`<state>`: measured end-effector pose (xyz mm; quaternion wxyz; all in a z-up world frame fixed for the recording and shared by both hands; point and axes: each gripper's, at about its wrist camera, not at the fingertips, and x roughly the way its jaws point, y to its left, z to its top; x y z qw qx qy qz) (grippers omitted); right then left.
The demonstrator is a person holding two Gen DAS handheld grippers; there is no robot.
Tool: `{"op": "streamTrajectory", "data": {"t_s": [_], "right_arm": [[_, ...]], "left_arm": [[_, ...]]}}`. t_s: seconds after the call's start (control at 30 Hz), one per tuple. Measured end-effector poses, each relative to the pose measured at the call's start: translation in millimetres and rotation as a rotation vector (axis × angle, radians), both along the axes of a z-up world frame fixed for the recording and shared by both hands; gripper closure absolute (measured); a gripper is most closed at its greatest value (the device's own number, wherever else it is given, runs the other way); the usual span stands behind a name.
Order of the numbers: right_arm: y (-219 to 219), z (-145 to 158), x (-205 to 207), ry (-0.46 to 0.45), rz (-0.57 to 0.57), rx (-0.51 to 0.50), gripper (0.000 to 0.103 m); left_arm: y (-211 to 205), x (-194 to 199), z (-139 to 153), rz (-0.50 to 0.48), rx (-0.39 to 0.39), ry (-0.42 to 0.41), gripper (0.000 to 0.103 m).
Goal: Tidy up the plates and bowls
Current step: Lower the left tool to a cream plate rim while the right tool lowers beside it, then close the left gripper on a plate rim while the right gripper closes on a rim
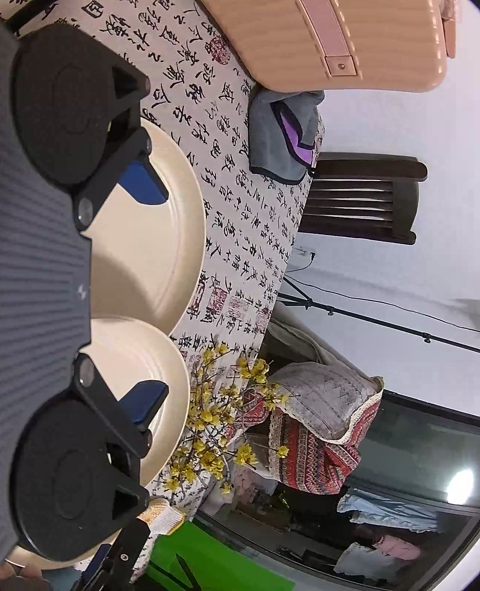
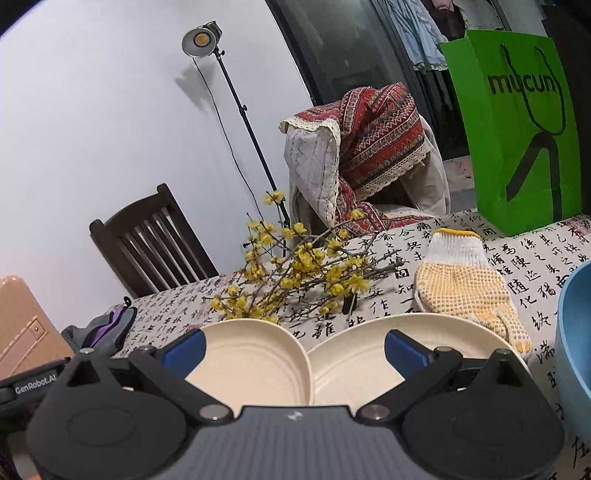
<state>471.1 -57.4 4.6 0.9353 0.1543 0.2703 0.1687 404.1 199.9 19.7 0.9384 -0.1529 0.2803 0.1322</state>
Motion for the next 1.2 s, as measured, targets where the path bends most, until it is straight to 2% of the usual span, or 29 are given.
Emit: {"op": "streamTrajectory", "data": {"t_s": [0.33, 0.53, 0.9, 1.2], "right_arm": [[1.1, -10.3, 8.7, 0.071, 0.005, -0.017, 0.001], [1.6, -15.7, 11.8, 0.106, 0.01, -0.008, 0.002], [4.1, -17.6, 12.2, 0.114, 0.032, -0.007, 0.008], [-2.7, -24.2, 18.7, 0.169, 0.041, 0.049, 0.015]], "left_arm": [[-9.5, 0.0, -2.9, -0.032, 0.05, -0.012, 0.0], [-11.7, 2.5, -10.2, -0.051, 0.053, 0.002, 0.0], [-11.1, 3.9, -14.4, -0.096, 0.002, 0.006, 0.001], [-8.5, 6.9, -18.1, -0.104, -0.026, 0.026, 0.017]]}}
